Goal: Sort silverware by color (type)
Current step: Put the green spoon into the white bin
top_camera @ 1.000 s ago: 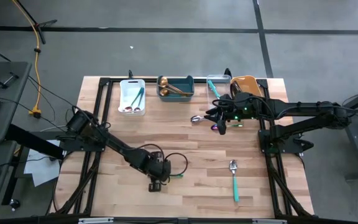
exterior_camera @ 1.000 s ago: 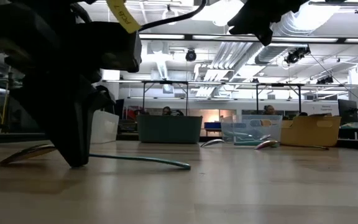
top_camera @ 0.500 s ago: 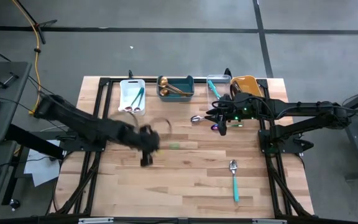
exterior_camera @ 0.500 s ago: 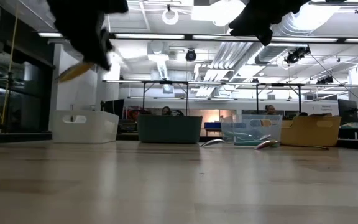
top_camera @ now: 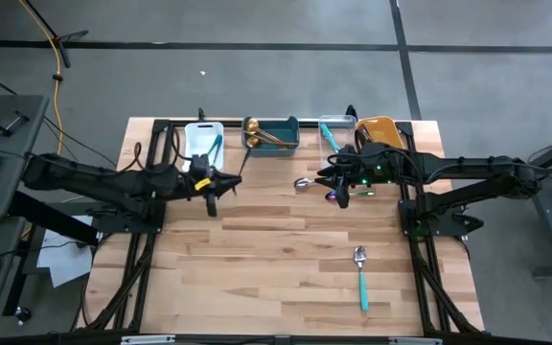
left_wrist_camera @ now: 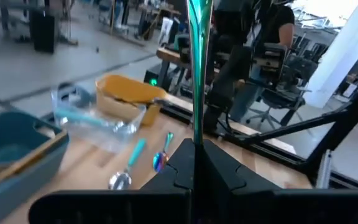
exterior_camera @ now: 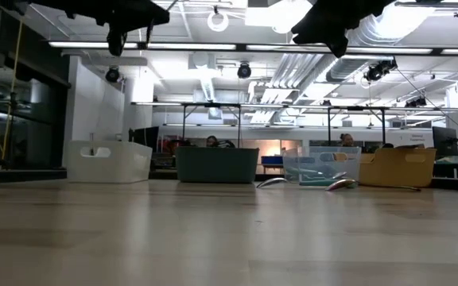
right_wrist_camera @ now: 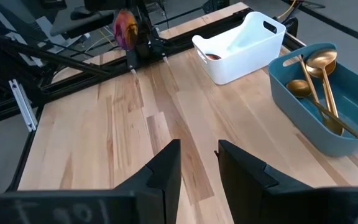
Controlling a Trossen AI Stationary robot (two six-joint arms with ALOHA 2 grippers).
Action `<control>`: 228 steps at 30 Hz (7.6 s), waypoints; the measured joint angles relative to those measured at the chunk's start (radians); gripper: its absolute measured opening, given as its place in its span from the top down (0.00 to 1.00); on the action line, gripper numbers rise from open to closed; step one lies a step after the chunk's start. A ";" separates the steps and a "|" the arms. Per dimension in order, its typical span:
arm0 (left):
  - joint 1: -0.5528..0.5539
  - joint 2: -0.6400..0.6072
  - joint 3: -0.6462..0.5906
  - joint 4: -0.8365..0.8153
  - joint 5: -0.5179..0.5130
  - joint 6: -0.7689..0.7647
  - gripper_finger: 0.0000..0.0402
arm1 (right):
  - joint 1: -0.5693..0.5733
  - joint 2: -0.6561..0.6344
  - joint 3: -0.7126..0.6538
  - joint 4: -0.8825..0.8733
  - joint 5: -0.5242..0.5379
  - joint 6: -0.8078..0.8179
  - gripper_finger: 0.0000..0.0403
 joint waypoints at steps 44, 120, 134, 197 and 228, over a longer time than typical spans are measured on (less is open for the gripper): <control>0.012 0.030 0.000 0.135 0.021 0.172 0.99 | 0.000 0.000 0.000 -0.078 0.000 0.026 0.75; 0.833 0.287 0.108 -0.761 0.113 -0.007 0.99 | 0.000 0.000 0.000 -0.070 0.058 0.079 0.75; 0.833 0.406 0.108 -0.739 0.094 0.013 0.98 | 0.000 0.000 0.000 -0.070 0.058 0.079 0.75; 0.162 -0.075 0.136 -0.167 0.192 0.173 0.68 | 0.000 0.000 0.000 -0.069 0.050 0.025 0.75; 0.162 -0.075 0.136 -0.171 0.191 0.171 0.68 | -0.223 0.489 0.000 -0.591 -0.031 -0.636 0.75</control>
